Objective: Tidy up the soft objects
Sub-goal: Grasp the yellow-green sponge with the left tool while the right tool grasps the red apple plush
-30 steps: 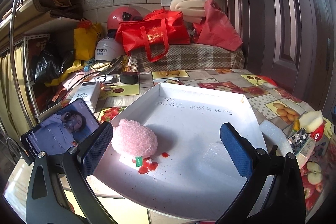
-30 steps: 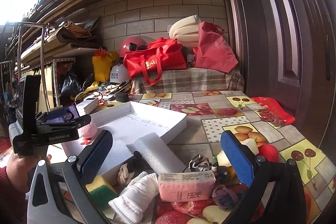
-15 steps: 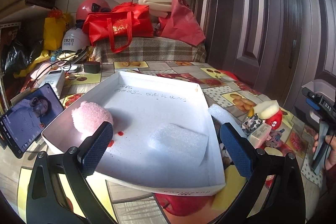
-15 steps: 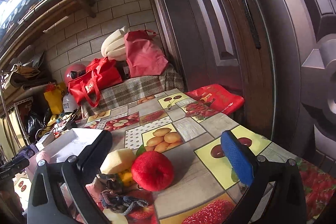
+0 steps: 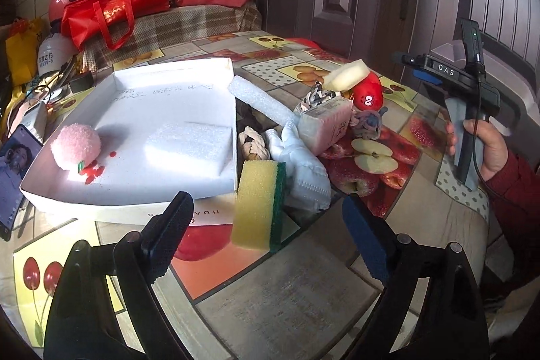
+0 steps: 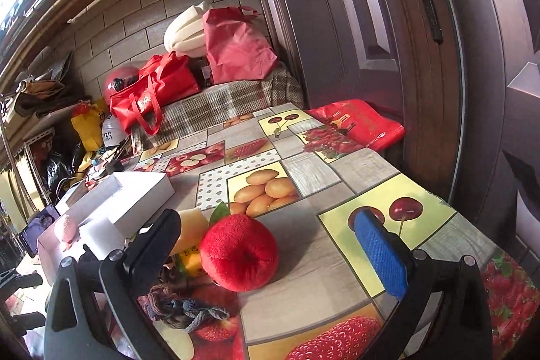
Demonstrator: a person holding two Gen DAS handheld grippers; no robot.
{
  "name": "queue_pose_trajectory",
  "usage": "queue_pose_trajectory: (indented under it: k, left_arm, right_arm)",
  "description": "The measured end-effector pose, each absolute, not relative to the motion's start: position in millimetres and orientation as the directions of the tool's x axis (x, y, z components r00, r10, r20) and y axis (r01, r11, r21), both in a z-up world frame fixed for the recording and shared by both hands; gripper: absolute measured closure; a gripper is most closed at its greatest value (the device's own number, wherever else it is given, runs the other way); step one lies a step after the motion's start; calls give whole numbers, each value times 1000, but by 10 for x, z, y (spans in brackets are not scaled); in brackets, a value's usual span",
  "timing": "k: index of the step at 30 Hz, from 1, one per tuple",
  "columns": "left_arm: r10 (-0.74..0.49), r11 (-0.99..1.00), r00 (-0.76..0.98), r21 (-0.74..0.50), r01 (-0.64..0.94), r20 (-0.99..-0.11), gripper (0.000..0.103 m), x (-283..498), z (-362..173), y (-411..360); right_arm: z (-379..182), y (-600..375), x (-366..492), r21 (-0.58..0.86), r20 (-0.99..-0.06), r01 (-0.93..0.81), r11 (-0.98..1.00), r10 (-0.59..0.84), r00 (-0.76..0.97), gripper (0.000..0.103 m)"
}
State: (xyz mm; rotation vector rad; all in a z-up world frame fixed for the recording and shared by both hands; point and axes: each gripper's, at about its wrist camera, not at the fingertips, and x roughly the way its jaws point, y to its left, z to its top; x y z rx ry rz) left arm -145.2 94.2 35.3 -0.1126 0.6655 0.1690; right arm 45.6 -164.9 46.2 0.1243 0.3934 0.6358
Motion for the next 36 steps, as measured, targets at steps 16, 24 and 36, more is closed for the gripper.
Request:
queue_pose_trajectory:
  k: [16,24,36]
  left_arm:
    - [133,982,683,2,-189,-719,38,-1271,173,887]
    - [117,982,665,-12,-187,-738,77,-1148,131,942]
    - [194,976,822,22,-216,-535,76,-1559,438,838]
  right_arm:
    - [242,-1128,749,119,-569,-615,779,561,601,16]
    - [226,-1138,757,163,-577,-640,751,599,555,43]
    - [414,-1721,522,284,-336,-540,793,609,718,45]
